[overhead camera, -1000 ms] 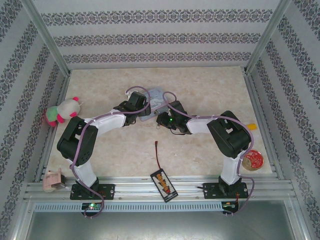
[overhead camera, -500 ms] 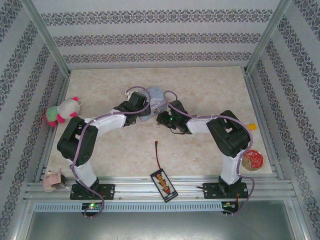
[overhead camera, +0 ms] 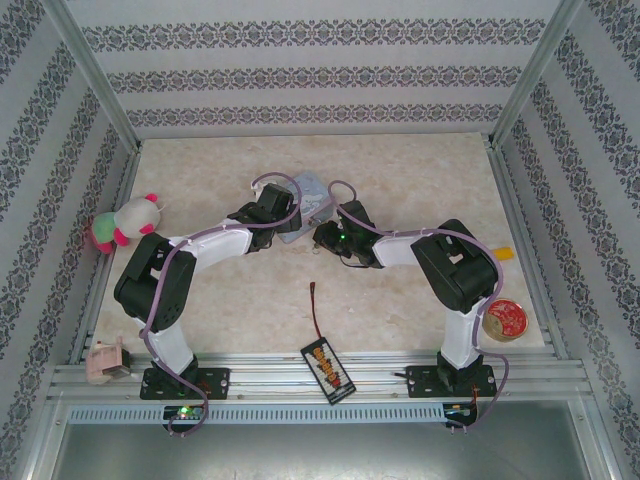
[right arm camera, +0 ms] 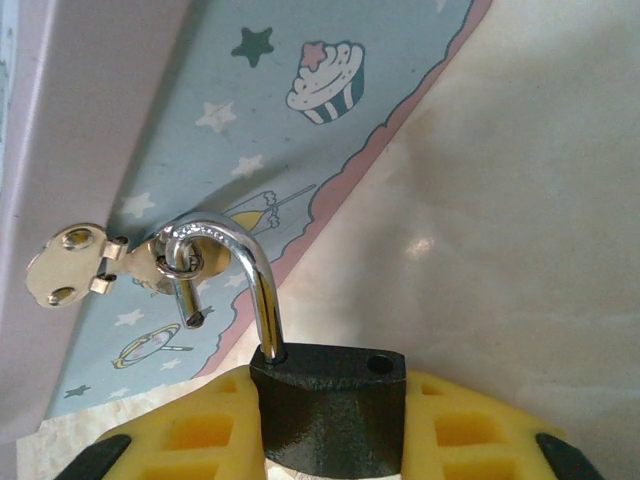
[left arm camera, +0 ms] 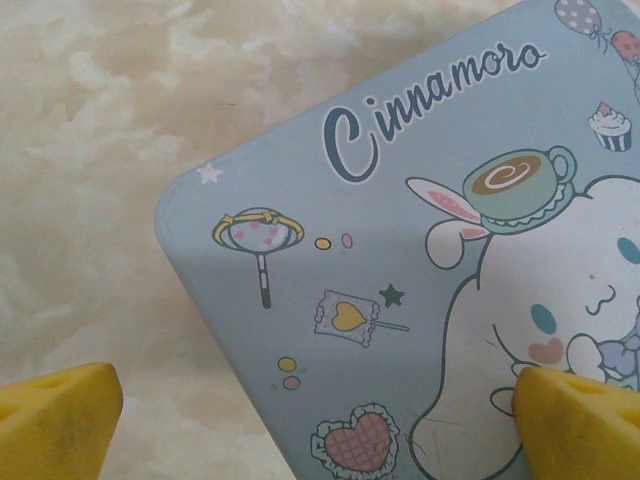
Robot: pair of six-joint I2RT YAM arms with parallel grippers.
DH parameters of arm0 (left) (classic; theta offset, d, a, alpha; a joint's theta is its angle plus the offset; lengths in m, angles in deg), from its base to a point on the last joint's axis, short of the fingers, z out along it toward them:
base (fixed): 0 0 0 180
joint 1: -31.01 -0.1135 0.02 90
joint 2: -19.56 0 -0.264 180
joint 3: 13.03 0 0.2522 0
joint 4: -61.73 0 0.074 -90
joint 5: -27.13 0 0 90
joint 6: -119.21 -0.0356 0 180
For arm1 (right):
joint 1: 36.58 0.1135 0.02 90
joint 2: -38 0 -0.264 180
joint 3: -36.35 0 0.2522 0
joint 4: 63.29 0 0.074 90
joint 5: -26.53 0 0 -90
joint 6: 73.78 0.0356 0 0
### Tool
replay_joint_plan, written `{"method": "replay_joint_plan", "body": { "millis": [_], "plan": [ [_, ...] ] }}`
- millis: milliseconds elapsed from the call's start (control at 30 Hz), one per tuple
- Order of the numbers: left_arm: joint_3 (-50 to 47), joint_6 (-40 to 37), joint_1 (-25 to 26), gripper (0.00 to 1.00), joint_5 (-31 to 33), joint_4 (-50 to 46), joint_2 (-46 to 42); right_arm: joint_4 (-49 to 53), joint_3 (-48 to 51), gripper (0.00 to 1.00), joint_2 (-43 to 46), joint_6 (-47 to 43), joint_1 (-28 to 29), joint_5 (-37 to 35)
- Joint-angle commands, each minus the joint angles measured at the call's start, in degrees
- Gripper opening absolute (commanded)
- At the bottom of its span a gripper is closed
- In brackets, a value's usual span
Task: Unlock the padlock with the key
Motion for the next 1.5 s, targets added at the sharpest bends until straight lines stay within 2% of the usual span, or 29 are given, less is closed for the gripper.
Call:
{"method": "replay_joint_plan", "body": {
  "millis": [0,1467],
  "plan": [
    [-1.35,-2.22,0.56,0.99,1.2,-6.89,0.47,-3.98,0.12,0.0,-0.55,1.51,-1.55,-1.33],
    [-3.77,-2.64,0.52,0.99,1.57,-6.04,-0.71,-4.89,-3.17,0.0,-2.2,4.07,-3.57,-2.47]
  ]
}}
